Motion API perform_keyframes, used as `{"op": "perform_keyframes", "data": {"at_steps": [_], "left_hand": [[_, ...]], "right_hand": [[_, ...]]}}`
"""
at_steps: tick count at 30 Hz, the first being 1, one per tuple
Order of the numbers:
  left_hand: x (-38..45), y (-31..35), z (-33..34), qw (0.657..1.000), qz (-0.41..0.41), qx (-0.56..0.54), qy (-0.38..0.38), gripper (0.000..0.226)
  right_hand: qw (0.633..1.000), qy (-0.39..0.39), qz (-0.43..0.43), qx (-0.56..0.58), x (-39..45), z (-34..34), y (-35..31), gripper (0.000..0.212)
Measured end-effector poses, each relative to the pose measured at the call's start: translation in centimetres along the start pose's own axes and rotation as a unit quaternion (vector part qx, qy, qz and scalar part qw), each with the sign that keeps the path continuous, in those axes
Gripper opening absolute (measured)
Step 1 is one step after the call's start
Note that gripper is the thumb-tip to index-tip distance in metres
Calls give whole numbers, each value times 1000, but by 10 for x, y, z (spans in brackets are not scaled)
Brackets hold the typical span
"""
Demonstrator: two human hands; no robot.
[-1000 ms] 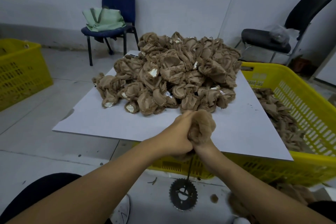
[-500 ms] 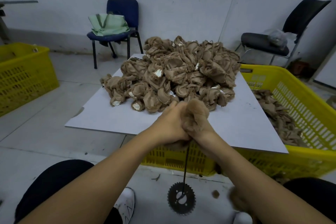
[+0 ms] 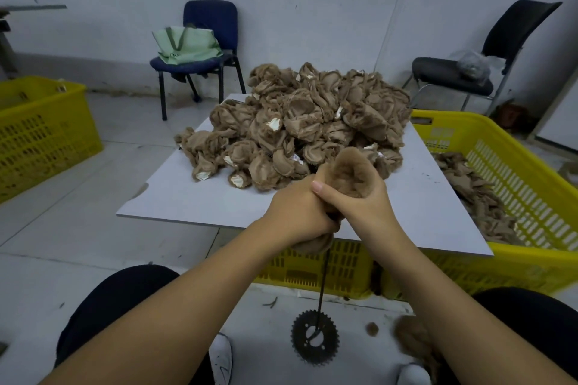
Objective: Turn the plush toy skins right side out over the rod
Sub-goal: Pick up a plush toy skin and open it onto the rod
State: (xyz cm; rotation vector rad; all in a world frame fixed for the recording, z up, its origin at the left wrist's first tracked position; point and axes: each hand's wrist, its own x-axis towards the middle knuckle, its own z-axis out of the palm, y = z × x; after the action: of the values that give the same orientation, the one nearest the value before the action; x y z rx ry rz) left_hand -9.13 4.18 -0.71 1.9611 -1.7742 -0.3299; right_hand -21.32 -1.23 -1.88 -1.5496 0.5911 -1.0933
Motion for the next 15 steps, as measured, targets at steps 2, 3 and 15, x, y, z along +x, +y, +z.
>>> {"op": "perform_keyframes", "data": {"at_steps": [2, 3, 15], "left_hand": [[-2, 1, 8, 998, -26, 56, -26, 39], [-2, 0, 9, 997, -33, 63, -37, 35], [-6, -37, 69, 980, -106, -9, -170, 66]], "right_hand": [[1000, 2, 23, 16, 0, 1, 6, 51], [999, -2, 35, 16, 1, 2, 10, 46], [983, -50, 177, -31, -14, 5, 59, 48]]}}
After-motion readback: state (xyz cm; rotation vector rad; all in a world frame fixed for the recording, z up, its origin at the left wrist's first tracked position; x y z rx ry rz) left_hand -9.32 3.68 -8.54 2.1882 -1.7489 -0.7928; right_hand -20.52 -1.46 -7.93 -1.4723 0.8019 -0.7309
